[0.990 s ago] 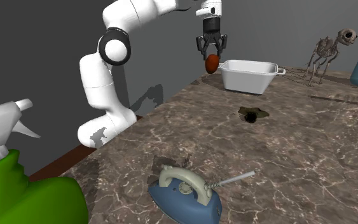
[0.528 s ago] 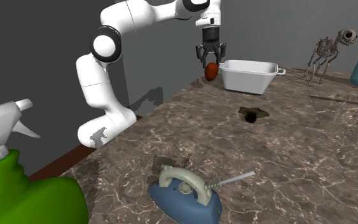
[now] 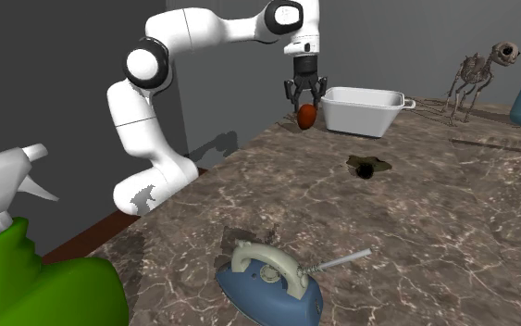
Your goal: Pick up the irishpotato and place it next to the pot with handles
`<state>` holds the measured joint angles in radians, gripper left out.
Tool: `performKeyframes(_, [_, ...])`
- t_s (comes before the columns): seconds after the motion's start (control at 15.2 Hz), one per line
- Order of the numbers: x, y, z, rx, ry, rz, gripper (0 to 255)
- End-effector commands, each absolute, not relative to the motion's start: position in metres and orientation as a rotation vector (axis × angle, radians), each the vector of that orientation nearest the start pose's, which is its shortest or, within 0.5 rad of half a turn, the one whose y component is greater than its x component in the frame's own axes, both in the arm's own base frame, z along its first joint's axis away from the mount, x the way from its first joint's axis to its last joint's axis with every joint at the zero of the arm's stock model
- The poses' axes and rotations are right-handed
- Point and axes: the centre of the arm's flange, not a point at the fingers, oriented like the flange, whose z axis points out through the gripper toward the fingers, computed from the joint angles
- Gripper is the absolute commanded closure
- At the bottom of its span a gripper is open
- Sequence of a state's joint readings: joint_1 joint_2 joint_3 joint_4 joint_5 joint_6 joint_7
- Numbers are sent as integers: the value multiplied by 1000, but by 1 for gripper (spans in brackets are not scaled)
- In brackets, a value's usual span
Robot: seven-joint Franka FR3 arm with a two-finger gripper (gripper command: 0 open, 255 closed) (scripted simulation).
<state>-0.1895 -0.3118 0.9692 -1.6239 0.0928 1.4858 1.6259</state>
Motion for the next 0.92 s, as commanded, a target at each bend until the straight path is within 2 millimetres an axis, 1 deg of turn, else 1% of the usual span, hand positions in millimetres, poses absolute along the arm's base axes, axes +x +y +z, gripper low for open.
performKeyframes(0.0, [286, 407, 663, -2870, 1306, -264, 255])
performKeyframes(0.53, [286, 407, 622, -2870, 1306, -264, 255])
performKeyframes(0.86, [286, 407, 622, -2870, 1306, -264, 255])
